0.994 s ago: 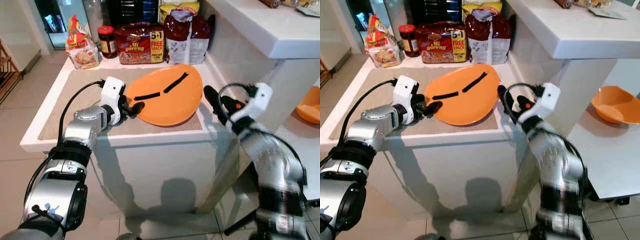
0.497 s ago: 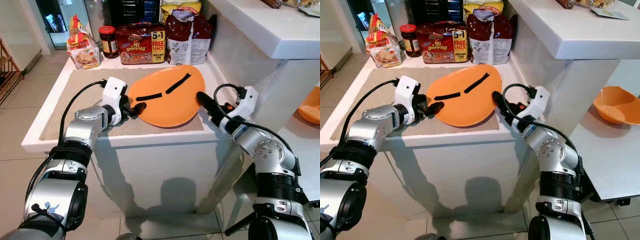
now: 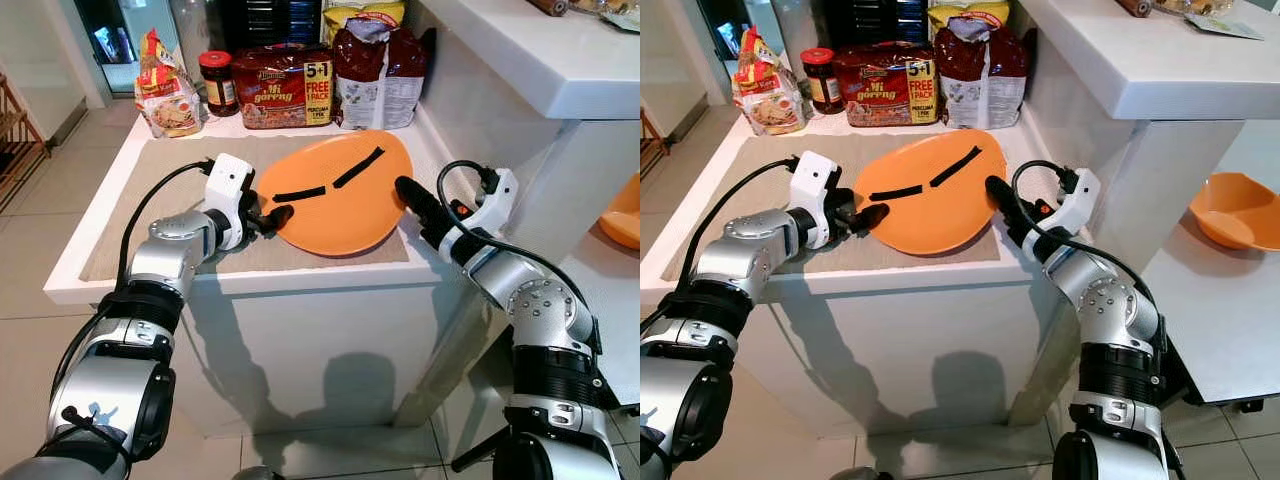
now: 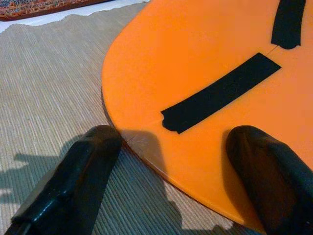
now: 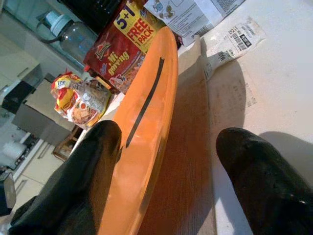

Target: Setting the table

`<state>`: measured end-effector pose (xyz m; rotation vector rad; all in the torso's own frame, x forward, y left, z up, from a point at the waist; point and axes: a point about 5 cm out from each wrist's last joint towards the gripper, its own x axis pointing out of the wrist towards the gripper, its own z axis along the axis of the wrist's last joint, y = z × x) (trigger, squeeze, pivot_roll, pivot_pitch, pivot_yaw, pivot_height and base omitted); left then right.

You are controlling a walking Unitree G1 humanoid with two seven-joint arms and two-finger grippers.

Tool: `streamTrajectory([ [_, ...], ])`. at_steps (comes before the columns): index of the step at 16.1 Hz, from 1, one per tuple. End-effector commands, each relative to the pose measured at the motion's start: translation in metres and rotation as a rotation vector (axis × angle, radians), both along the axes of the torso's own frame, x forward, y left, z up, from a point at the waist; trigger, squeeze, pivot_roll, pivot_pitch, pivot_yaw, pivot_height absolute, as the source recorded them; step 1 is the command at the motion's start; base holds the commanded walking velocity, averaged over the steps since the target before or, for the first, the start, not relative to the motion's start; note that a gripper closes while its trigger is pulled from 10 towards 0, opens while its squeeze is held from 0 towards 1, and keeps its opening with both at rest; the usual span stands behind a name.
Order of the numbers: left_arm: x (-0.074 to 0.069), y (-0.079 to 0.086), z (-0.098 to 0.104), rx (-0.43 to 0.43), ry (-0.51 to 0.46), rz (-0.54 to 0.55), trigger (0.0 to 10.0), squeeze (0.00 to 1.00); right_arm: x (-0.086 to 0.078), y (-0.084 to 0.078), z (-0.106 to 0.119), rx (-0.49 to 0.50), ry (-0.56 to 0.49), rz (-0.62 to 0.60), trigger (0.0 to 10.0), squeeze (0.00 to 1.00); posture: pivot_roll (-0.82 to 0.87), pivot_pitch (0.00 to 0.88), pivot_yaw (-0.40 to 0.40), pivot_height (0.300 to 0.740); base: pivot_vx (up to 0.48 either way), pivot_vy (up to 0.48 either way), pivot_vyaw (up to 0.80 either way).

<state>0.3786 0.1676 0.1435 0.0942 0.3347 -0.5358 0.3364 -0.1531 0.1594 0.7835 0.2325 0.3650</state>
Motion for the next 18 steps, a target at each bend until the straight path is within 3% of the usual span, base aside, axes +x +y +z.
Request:
streamTrajectory([
  [1,-0.0177,0.0031,-0.0467,0.102,0.2,0.001,10.0,0.0,0.0,-0.0004,0.0092,0.008,-0.03,0.008,0.0,0.0,0.02,0.0,-0.002,0.74,0.0,0.0,0.0],
  [18,-0.016,0.0074,-0.0434,0.105,0.169,0.019,10.0,0.0,-0.0014,0.0045,0.0016,0.084,0.016,0.022,0.0,0.0,0.03,0.0,-0.014,0.74,0.0,0.0,0.0],
])
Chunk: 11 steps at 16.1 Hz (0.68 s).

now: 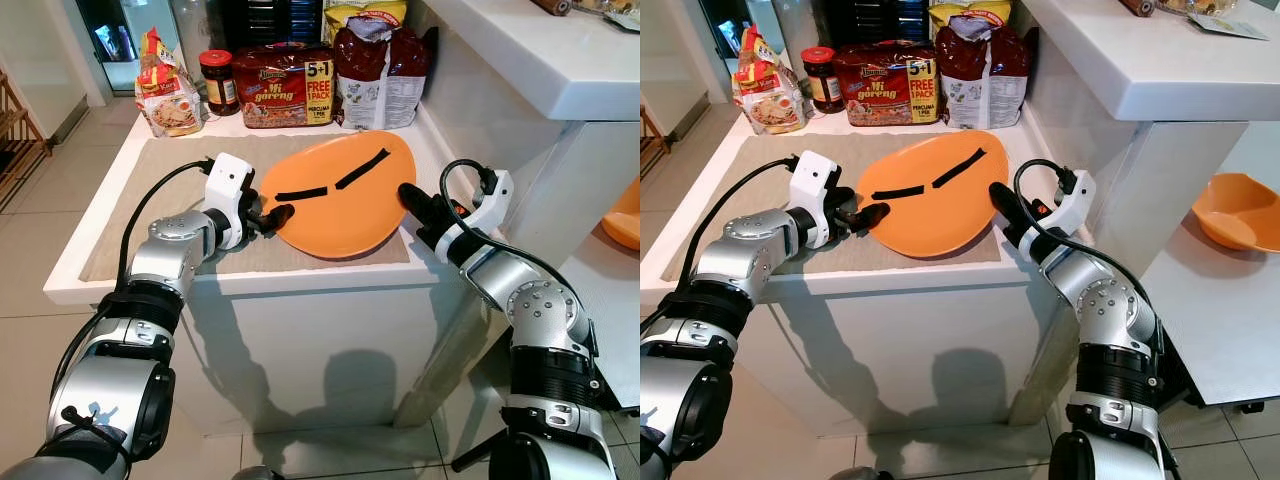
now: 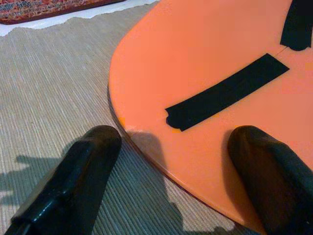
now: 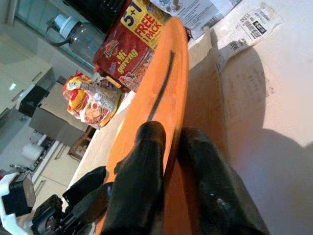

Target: Setting the table

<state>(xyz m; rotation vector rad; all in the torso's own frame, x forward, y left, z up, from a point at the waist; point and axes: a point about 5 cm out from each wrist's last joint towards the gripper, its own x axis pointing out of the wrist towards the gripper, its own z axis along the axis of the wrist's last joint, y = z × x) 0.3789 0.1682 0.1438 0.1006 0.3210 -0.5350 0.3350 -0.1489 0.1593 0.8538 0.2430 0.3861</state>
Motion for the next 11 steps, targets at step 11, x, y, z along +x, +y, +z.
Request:
streamTrajectory([
  [11,-0.006,0.034,0.065,-0.089,-0.404,0.125,10.0,0.0,-0.003,-0.002,0.001,0.101,0.02,-0.035,0.0,0.0,0.04,0.0,-0.011,0.74,0.0,0.0,0.0],
])
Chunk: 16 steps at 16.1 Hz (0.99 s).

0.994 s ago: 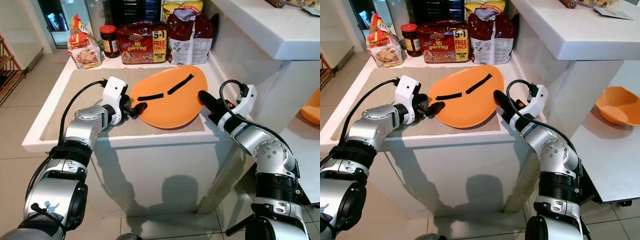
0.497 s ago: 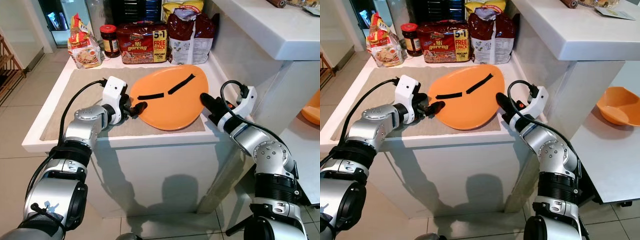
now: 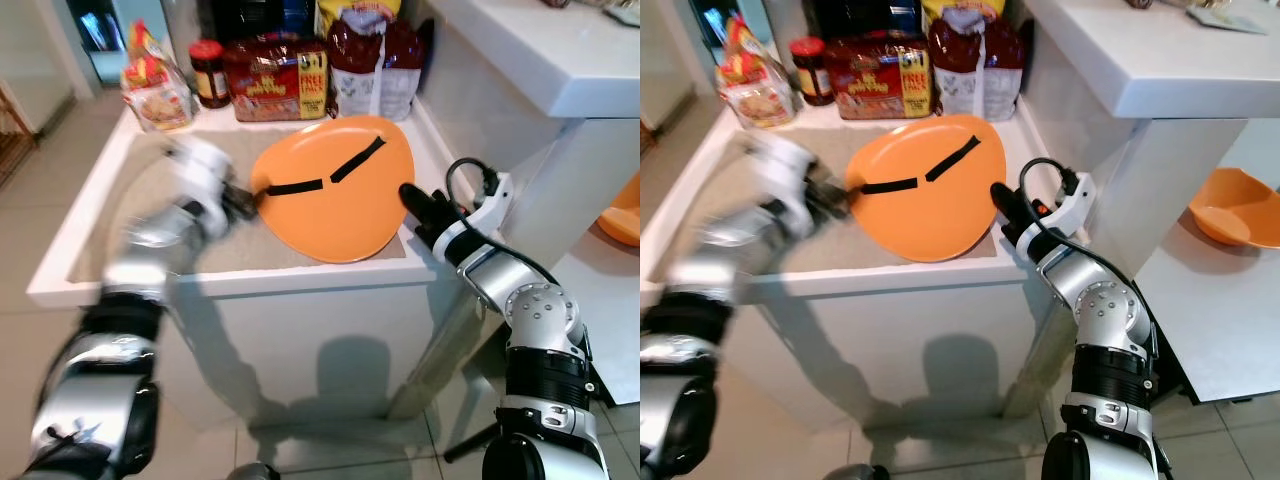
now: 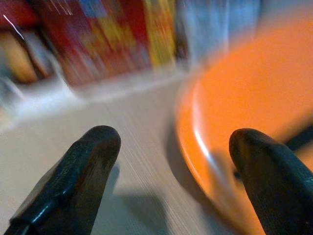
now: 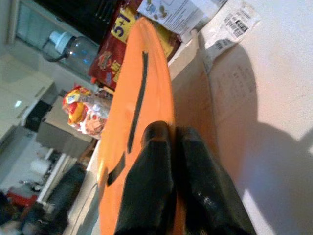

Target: Setting the table

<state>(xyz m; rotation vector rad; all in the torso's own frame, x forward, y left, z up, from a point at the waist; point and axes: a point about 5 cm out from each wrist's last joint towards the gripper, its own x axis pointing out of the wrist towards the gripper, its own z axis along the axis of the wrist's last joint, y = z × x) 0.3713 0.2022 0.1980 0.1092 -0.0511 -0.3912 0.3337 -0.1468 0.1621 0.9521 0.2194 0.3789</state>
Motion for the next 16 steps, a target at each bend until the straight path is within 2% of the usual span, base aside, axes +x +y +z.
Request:
streamTrajectory([
  [1,-0.01,0.004,0.028,-0.012,-0.113,-0.031,10.0,0.0,-0.003,-0.003,-0.002,0.03,0.018,-0.02,0.0,0.0,0.04,0.0,-0.011,0.74,0.0,0.0,0.0],
  [2,-0.021,0.006,0.039,-0.029,-0.177,-0.051,10.0,0.0,-0.006,-0.001,-0.001,0.078,0.014,-0.029,0.0,0.0,0.05,0.0,-0.017,0.74,0.0,0.0,0.0],
  [3,-0.026,0.006,0.043,-0.046,-0.203,-0.057,10.0,0.0,-0.008,0.0,0.0,0.102,0.01,-0.033,0.0,0.0,0.05,0.0,-0.017,0.74,0.0,0.0,0.0],
  [5,-0.043,0.008,0.053,-0.083,-0.27,-0.027,10.0,0.0,-0.018,0.004,0.006,0.213,-0.008,-0.041,0.0,0.0,0.06,0.0,-0.019,0.74,0.0,0.0,0.0],
  [7,-0.058,0.01,0.044,0.011,-0.249,0.044,10.0,0.0,-0.032,0.005,0.01,0.263,-0.015,-0.044,0.0,0.0,0.07,0.009,-0.014,0.74,0.0,0.0,0.0],
  [8,-0.063,0.01,0.037,0.035,-0.217,0.064,10.0,0.0,-0.039,0.006,0.012,0.268,-0.025,-0.037,0.0,0.0,0.07,0.009,-0.014,0.74,0.0,0.0,0.0],
  [11,-0.083,-0.001,0.028,0.05,-0.203,0.117,10.0,0.0,-0.068,0.008,0.025,0.281,-0.084,-0.012,0.0,0.0,0.06,0.019,-0.013,0.74,0.0,0.0,0.0],
  [13,-0.092,-0.005,0.025,0.041,-0.186,0.143,10.0,0.0,-0.081,0.003,0.03,0.27,-0.113,-0.019,0.0,0.0,0.05,0.019,-0.013,0.74,0.0,0.0,0.0],
  [16,-0.097,-0.016,0.026,0.015,-0.176,0.131,10.0,0.0,-0.088,-0.001,0.033,0.226,-0.14,-0.008,0.0,0.0,0.05,0.019,-0.014,0.74,-0.214,0.0,0.0],
])
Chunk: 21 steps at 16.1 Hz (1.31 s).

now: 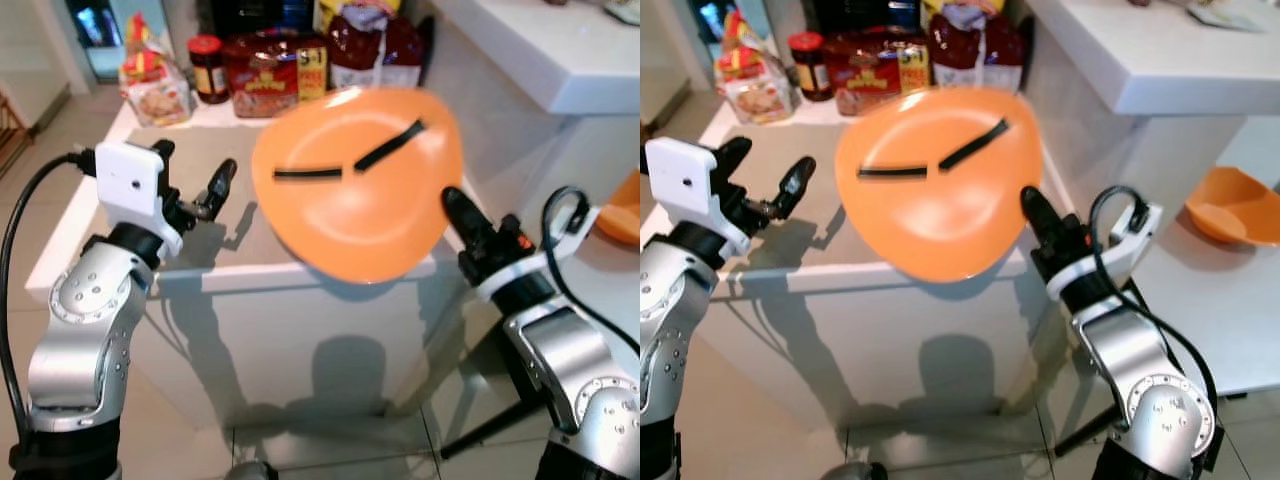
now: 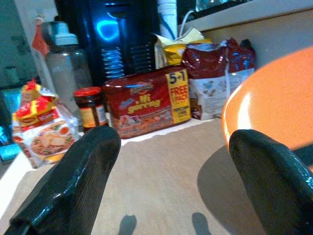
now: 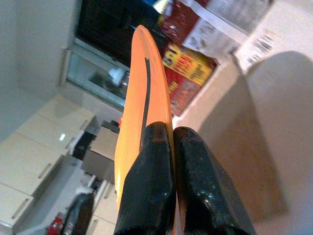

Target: Setting the table

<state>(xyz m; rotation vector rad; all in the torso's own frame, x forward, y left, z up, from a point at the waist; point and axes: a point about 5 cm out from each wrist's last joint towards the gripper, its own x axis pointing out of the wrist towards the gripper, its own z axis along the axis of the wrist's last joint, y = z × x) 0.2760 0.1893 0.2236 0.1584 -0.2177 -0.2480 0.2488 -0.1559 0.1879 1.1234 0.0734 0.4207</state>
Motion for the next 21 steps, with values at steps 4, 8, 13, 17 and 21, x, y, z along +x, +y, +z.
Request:
streamTrajectory([
  [4,-0.002,-0.017,-0.003,-0.01,0.026,-0.033,10.0,0.0,-0.004,0.008,0.01,-0.117,-0.042,0.012,10.0,0.0,0.04,0.02,-0.014,0.74,-0.343,0.0,0.0],
  [8,-0.001,-0.033,-0.016,-0.029,0.058,-0.021,10.0,0.0,0.002,0.001,0.019,-0.306,-0.114,-0.081,10.0,0.0,0.05,0.02,-0.021,0.74,0.0,0.0,0.0],
  [13,0.005,-0.044,-0.022,-0.039,0.075,0.015,10.0,0.0,0.013,-0.012,0.022,-0.314,-0.113,-0.218,10.0,0.0,0.05,0.021,-0.025,0.74,0.0,-0.253,0.0],
  [17,0.007,-0.047,-0.023,-0.011,0.073,0.008,10.0,0.0,0.016,-0.018,0.02,-0.344,-0.114,-0.255,10.0,0.0,0.05,0.01,-0.023,0.74,0.0,-0.48,0.8],
  [21,0.008,-0.051,-0.025,0.008,0.069,0.006,10.0,0.0,0.016,-0.018,0.016,-0.426,-0.112,-0.269,10.0,0.0,0.04,0.0,-0.019,0.74,0.0,-0.48,0.4],
])
